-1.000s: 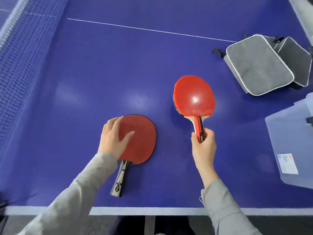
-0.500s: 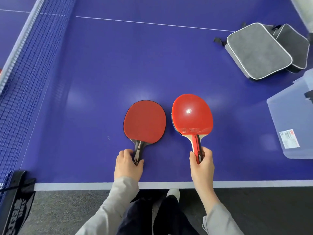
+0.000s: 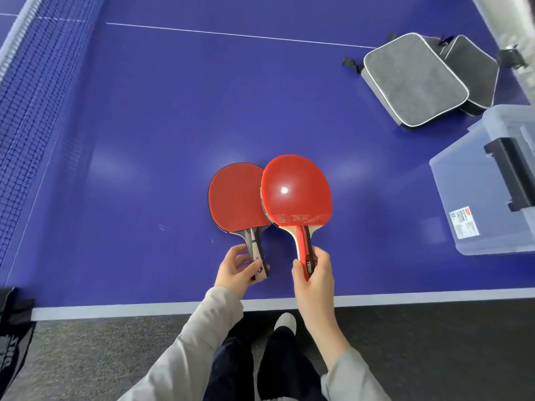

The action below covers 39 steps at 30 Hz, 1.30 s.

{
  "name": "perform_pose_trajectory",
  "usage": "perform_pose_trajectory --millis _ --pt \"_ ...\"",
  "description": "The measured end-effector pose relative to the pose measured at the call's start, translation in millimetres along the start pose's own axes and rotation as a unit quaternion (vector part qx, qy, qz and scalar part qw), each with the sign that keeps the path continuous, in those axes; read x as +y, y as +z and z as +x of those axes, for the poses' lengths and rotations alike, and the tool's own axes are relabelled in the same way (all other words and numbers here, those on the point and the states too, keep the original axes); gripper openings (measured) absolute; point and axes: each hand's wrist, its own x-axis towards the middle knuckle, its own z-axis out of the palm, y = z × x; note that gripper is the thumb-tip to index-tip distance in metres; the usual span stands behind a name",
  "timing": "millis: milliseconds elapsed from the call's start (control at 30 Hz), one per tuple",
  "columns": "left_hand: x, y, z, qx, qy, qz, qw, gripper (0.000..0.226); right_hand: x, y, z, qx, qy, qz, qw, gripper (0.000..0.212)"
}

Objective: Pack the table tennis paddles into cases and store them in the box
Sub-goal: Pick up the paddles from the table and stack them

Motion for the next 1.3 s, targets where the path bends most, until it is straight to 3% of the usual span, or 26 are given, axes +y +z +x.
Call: perform_pose_trajectory --millis 333,467,800,1100,1300 --pt "-3.0 -1.0 8.1 -0.016 0.008 0.069 0.997 0.028 -25.8 57.2 -12.9 -0.002 -0.01 0.027 1.0 0.026" --pt "-2.5 -7.6 12.1 -0.045 -0.044 -0.007 0.998 0.017 -29.9 64.9 -17.2 0.004 -0.019 -0.029 0.999 0.027" --pt "9.7 -9.5 12.2 -0.072 -0.097 -0.08 0.989 0.025 -33.2 74.4 -27.8 0.033 -0.026 -0.057 0.998 0.024" --pt "3.8 -9.9 16.7 -0.073 -0.093 -0.05 0.992 0.02 -29.7 82.6 -30.6 0.077 -0.005 -0.049 0.996 0.024" --pt "6.5 -10.3 21.6 -0.067 -0.085 0.013 0.994 0.039 -27.4 82.7 -34.2 0.053 -0.022 -0.112 0.992 0.028"
